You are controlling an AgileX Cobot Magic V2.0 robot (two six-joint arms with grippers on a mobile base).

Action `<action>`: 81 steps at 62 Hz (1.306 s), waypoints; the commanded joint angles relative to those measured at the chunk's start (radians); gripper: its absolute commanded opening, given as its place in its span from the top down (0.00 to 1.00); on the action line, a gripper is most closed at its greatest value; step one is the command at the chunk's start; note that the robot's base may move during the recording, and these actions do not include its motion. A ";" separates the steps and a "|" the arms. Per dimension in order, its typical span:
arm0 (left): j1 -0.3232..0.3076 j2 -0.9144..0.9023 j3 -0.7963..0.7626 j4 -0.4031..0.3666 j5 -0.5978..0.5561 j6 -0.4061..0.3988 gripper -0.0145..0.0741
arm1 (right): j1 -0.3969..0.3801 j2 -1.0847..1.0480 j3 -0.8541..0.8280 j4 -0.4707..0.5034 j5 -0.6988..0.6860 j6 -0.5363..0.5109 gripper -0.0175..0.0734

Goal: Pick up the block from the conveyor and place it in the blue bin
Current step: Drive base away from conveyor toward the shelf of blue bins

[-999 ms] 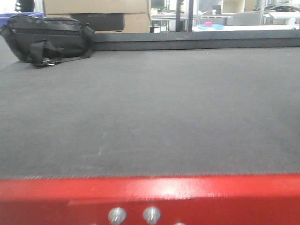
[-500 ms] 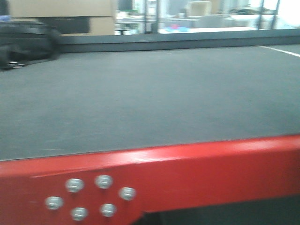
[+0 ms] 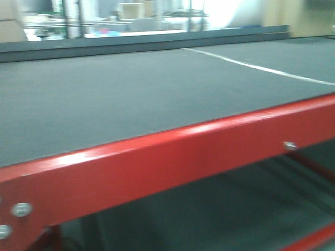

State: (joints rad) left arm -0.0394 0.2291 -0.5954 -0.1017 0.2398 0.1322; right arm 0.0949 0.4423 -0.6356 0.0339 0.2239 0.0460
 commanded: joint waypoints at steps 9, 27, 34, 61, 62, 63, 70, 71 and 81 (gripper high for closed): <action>-0.002 -0.003 -0.001 -0.009 -0.020 -0.005 0.96 | -0.004 -0.004 -0.002 -0.006 -0.014 -0.001 0.99; -0.002 -0.003 -0.001 -0.009 -0.020 -0.005 0.96 | -0.004 -0.004 -0.002 -0.006 -0.014 -0.001 0.99; -0.002 -0.003 -0.001 -0.009 -0.020 -0.005 0.96 | -0.004 -0.004 -0.002 -0.006 -0.014 -0.001 0.99; -0.002 -0.003 -0.001 -0.009 -0.020 -0.005 0.96 | -0.004 -0.004 -0.002 -0.006 -0.014 -0.001 0.99; -0.002 -0.003 -0.001 -0.009 -0.020 -0.005 0.96 | -0.004 -0.004 -0.002 -0.006 -0.014 -0.001 0.99; -0.002 -0.003 -0.001 -0.009 -0.020 -0.005 0.96 | -0.004 -0.004 -0.002 -0.006 -0.014 -0.001 0.99; -0.002 -0.003 -0.001 -0.009 -0.020 -0.005 0.96 | -0.004 -0.004 -0.002 -0.006 -0.014 -0.001 0.99; -0.002 -0.003 -0.001 -0.009 -0.020 -0.005 0.96 | -0.004 -0.004 -0.002 -0.006 -0.014 -0.001 0.99; -0.002 -0.003 -0.001 -0.009 -0.020 -0.005 0.96 | -0.004 -0.007 -0.002 -0.006 -0.014 -0.001 0.99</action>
State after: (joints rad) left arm -0.0394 0.2291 -0.5954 -0.1017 0.2398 0.1322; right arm 0.0949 0.4400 -0.6356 0.0339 0.2239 0.0460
